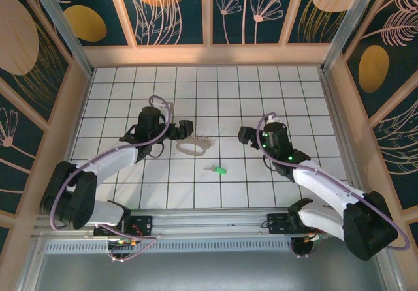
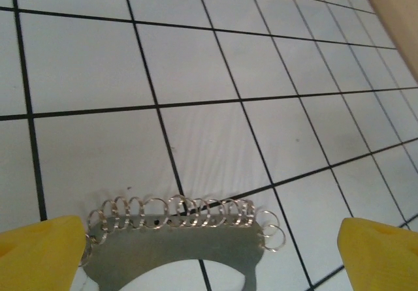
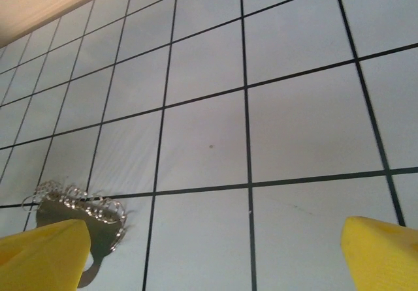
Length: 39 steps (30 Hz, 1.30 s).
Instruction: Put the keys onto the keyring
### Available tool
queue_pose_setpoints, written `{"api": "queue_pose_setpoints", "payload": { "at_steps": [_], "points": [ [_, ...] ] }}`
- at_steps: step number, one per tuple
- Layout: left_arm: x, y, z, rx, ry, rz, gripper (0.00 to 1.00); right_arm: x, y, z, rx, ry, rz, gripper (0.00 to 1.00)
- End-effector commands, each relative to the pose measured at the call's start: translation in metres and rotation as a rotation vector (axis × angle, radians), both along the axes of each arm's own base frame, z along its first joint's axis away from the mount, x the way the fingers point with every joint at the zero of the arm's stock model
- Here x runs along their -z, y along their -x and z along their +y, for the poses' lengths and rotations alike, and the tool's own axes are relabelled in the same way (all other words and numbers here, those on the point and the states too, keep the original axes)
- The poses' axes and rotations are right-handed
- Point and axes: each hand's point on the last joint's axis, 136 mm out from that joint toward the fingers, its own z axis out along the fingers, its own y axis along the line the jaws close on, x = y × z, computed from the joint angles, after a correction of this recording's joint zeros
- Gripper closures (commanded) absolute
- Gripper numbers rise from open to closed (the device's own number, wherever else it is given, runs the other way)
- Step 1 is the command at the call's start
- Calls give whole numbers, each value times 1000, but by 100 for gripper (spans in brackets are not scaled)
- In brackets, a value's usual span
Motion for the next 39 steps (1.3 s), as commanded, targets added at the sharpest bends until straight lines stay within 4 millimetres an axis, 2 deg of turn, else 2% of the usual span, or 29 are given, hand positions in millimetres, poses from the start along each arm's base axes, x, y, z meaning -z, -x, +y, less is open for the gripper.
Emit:
{"api": "queue_pose_setpoints", "payload": {
  "at_steps": [1, 8, 14, 20, 29, 36, 39],
  "points": [
    [-6, -13, 7, -73, -27, -9, 1, -7, 1, 13, -54, -78, -22, 1],
    [-27, -18, 28, -216, -11, -54, 1, -8, 6, 24, -111, -123, -29, 1],
    [-45, -11, 14, -138, 66, -84, 1, -4, 6, 30, -141, -120, -18, 1],
    [-39, -7, 1, -66, 82, -53, 1, -9, 4, 32, -157, -102, -30, 1],
    [-24, 1, -12, -9, 125, 20, 1, -10, -2, 46, -231, -72, -23, 3],
    [-21, 15, -27, 65, 166, 20, 1, -2, -7, 51, -259, -31, 8, 3],
    [-14, 19, -30, 69, 153, 38, 1, 1, -9, 53, -268, -28, 14, 4]
  ]
}}
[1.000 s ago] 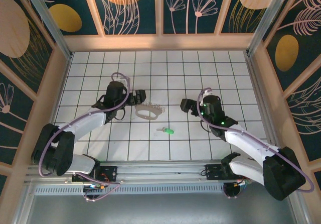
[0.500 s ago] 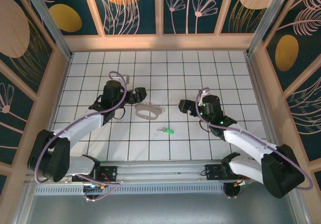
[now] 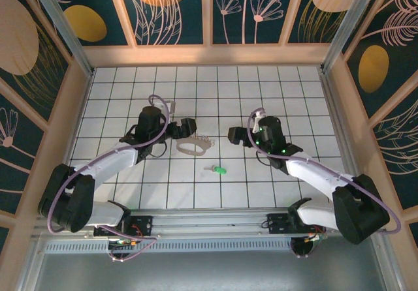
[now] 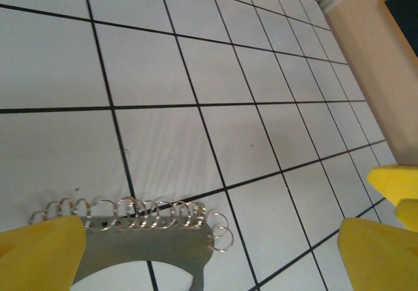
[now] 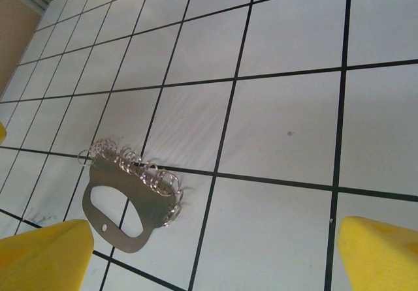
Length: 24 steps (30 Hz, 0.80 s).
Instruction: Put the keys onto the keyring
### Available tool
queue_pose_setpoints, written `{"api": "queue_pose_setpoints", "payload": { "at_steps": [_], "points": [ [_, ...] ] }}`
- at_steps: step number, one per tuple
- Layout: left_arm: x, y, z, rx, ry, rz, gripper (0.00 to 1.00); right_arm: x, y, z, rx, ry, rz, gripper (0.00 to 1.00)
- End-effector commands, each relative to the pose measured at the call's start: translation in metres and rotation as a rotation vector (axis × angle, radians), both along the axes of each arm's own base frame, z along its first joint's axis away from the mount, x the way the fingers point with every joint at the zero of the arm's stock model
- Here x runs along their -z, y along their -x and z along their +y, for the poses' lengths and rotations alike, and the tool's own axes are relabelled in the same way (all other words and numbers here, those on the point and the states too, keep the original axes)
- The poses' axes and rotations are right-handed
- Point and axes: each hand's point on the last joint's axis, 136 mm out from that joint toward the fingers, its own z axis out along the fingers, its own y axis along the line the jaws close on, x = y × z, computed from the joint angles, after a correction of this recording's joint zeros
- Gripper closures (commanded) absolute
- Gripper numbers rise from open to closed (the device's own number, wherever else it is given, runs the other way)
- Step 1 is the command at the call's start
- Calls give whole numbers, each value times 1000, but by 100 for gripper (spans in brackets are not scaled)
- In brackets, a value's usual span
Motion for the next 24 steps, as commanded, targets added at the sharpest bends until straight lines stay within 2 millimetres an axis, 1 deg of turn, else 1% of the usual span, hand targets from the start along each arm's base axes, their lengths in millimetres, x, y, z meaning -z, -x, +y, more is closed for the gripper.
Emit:
{"api": "queue_pose_setpoints", "payload": {
  "at_steps": [1, 7, 11, 14, 19, 24],
  "points": [
    [9, 6, -9, 25, 13, 17, 1, -3, -4, 8, -40, 5, -7, 4],
    [28, 14, -15, 45, -55, 51, 1, 8, -9, 20, -86, 3, 29, 10],
    [38, 14, -12, 38, -130, 60, 1, 14, -13, 24, -89, 4, 46, 12],
    [44, 15, -8, 37, -168, 61, 1, 21, -17, 25, -77, 13, 72, 18],
    [51, 19, -10, 56, -174, 69, 1, 33, -22, 28, -63, 11, 120, 24],
    [49, 20, -15, 62, -163, 56, 1, 35, -21, 30, -67, 10, 134, 32]
  ]
}}
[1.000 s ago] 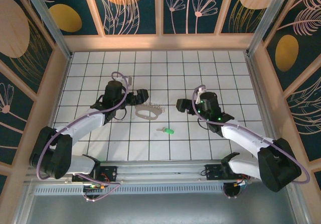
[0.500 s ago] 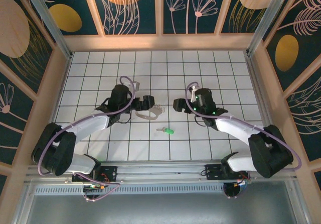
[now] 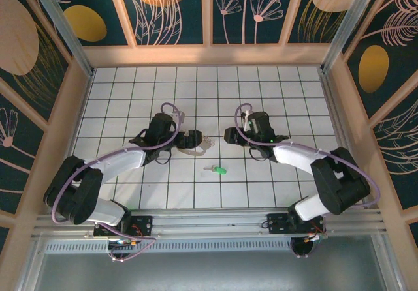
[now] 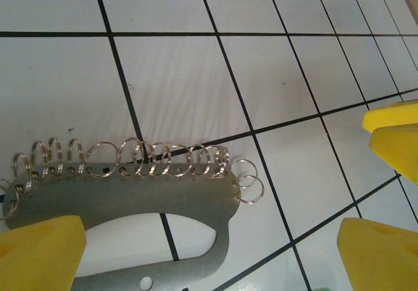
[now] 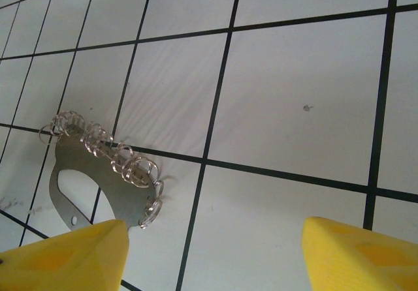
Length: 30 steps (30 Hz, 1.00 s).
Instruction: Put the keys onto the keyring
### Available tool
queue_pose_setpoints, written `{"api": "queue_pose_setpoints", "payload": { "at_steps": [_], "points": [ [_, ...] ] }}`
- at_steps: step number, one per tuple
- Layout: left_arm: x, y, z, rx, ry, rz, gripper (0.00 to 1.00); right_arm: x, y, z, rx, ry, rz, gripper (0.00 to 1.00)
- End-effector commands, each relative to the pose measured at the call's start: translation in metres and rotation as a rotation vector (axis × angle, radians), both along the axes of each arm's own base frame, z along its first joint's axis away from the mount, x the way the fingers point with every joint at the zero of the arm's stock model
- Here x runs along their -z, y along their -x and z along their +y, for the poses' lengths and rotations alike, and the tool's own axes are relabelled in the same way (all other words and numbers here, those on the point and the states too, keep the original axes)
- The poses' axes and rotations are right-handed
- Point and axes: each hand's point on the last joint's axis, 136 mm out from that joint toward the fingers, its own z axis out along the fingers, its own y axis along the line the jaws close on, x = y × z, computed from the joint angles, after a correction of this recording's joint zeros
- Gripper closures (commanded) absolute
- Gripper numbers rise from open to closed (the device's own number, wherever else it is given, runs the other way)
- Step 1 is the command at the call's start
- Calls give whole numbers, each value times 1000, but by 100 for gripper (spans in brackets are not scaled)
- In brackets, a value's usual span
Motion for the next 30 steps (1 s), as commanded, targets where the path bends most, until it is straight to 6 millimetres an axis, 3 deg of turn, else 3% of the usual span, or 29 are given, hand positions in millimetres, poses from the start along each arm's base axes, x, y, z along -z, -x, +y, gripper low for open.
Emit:
{"api": "queue_pose_setpoints", "payload": {
  "at_steps": [1, 11, 21, 30],
  "points": [
    [0, 0, -3, 14, -12, -21, 1, -9, -4, 7, -8, -28, -2, 33],
    [-2, 0, -1, 1, -2, -41, 1, 1, -2, 13, -5, -33, 26, 38],
    [1, 2, 6, -32, -4, -50, 1, 13, 7, 56, -95, -39, 56, 42],
    [3, 5, 12, -55, -7, -58, 1, 22, 7, 81, -132, -36, 72, 44]
  ]
}}
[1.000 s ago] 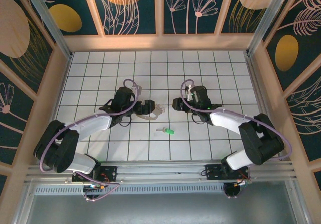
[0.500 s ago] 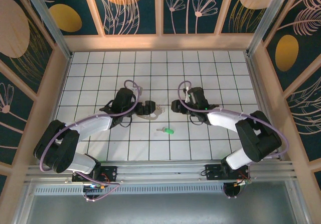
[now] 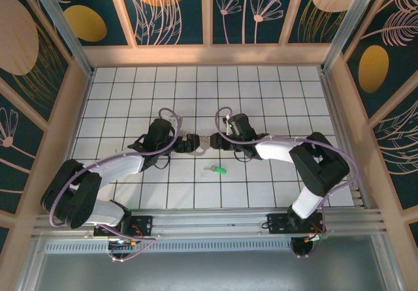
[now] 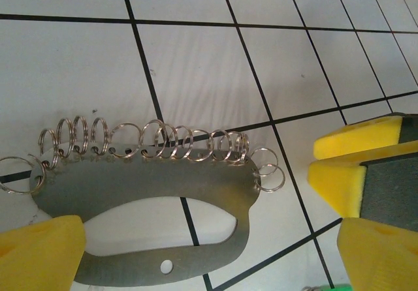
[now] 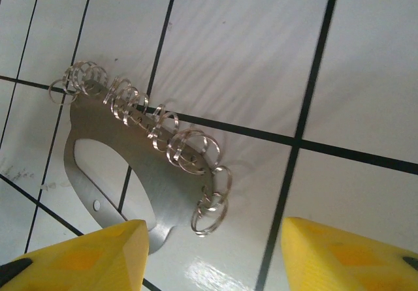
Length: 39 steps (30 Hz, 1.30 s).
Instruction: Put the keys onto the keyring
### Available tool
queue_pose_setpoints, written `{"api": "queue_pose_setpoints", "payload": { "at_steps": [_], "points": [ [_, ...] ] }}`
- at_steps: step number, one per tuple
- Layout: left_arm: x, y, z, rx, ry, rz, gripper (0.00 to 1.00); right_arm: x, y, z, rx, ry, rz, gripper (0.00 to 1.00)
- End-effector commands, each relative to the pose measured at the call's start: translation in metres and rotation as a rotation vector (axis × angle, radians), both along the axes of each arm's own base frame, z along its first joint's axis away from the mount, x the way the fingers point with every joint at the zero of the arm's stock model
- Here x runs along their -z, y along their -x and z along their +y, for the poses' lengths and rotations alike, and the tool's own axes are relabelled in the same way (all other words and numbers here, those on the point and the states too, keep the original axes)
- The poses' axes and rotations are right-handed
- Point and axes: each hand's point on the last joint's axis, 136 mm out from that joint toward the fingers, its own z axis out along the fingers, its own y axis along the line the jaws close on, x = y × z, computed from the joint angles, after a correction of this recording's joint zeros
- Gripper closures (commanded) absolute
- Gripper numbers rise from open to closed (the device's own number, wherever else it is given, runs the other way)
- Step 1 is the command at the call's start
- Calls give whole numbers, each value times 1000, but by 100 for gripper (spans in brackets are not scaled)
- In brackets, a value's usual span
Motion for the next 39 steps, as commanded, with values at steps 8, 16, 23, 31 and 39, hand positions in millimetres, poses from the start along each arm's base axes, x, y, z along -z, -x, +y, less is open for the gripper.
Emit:
{"api": "queue_pose_setpoints", "payload": {
  "at_steps": [8, 16, 23, 31, 39],
  "points": [
    [-8, -2, 2, -23, 17, -41, 1, -6, -6, 26, -26, -35, -9, 44],
    [-9, -1, 3, -27, 18, -45, 1, -1, -4, 34, -40, -30, 3, 44],
    [-10, -1, 4, -31, 18, -50, 1, -3, -4, 41, -53, -35, 2, 44],
    [-8, -1, 5, -30, 15, -48, 1, -6, -7, 53, -69, -53, -1, 44],
    [-10, -2, 3, -28, 18, -50, 1, -15, -12, 49, -44, -43, -26, 44]
  ]
}}
